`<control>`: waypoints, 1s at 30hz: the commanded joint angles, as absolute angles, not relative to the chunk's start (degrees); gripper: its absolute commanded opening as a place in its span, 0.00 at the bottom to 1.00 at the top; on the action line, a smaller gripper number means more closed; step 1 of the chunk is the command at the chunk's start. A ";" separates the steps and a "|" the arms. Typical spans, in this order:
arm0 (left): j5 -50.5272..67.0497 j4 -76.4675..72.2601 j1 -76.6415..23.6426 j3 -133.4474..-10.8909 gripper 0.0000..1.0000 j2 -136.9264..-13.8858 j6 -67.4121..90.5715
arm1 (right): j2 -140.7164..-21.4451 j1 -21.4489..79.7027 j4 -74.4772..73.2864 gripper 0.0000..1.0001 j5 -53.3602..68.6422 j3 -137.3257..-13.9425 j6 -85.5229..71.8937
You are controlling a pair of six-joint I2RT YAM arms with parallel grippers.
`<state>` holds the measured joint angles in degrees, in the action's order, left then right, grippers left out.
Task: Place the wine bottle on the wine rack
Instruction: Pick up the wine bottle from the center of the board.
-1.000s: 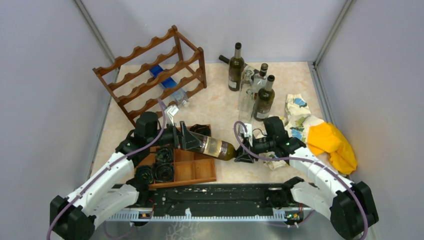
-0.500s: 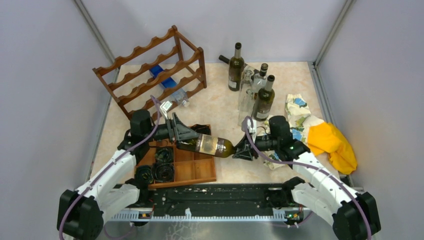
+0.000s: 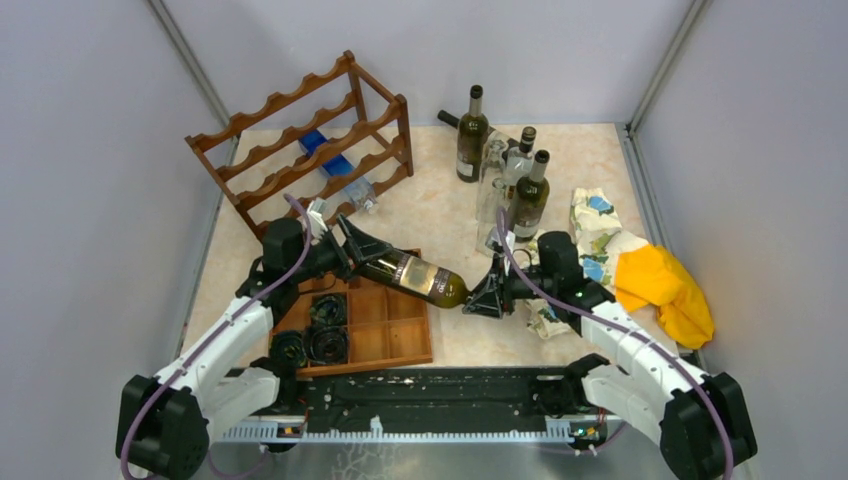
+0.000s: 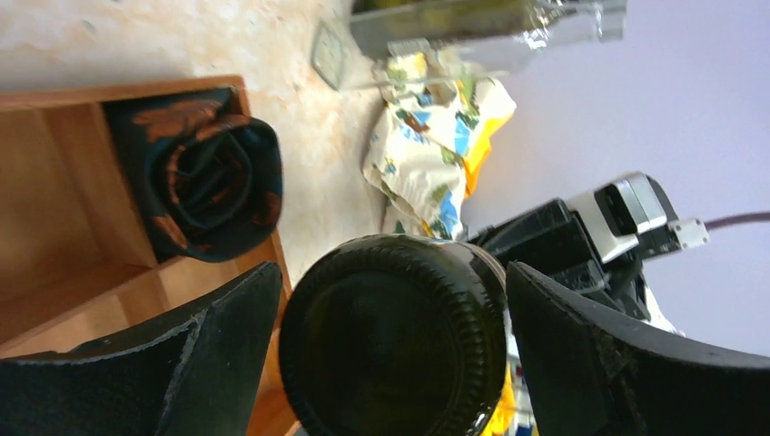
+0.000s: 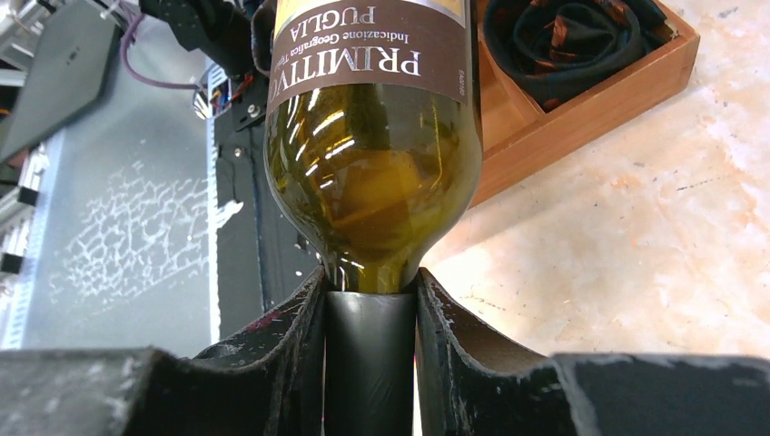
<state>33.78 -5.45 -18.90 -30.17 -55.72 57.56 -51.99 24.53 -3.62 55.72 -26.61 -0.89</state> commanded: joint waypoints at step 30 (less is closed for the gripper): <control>6.32 22.06 -18.08 -43.37 0.98 -42.20 33.57 | -52.02 21.74 17.27 0.00 54.70 -25.24 -20.59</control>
<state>6.28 19.16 -18.48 -40.23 -46.17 38.00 -53.80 22.06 10.90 56.53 -22.00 -21.54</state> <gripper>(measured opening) 0.980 0.332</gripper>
